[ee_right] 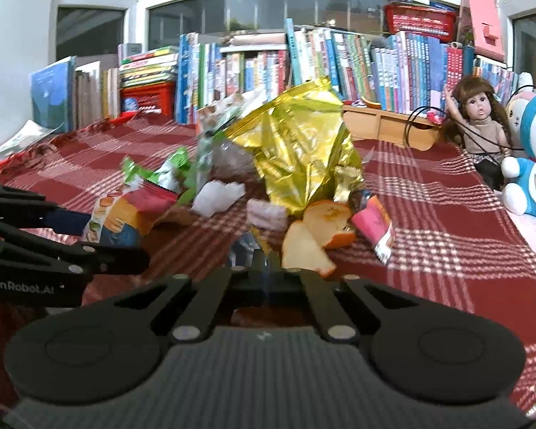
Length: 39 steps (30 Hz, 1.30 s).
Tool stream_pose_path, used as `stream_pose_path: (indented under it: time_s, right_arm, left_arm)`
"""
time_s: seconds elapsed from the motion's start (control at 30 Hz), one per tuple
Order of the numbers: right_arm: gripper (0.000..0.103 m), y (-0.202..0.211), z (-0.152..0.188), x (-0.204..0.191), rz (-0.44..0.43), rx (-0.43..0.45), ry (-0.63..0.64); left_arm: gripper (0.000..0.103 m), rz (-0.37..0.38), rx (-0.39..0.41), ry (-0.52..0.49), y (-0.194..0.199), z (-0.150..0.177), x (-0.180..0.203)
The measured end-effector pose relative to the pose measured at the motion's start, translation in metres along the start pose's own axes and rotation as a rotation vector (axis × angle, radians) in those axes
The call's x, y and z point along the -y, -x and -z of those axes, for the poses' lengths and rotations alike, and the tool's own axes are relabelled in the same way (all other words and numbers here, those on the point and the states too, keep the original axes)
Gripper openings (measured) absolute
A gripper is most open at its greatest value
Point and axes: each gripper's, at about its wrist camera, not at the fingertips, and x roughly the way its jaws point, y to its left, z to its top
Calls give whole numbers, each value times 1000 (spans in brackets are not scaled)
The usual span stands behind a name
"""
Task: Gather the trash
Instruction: 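Lower both grippers over the white bin and open them to drop the items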
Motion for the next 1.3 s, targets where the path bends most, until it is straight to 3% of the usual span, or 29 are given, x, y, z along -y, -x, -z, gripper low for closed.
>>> stream_pose_path:
  time_s: [0.23,0.47,0.87,1.07,1.3]
  right_arm:
    - [3,11,13,-2,-54,-59,-23]
    - [3,12,42,-5,-121,-179,-67]
    - [3,-41,115,3,-167,-449,-228]
    - [5,-54,129,3,-163,-489,-255]
    - [12,-58,130,2,-172,-500,-264]
  left_arm:
    - [48,26,-71,-10,11,24,6]
    - [49,65,-206,13,4,60,8]
    - [49,70,-454,50,-63,127,13]
    - [49,87,-524,91,-84,145,14]
    - [51,71,-543,117,-88,144,15]
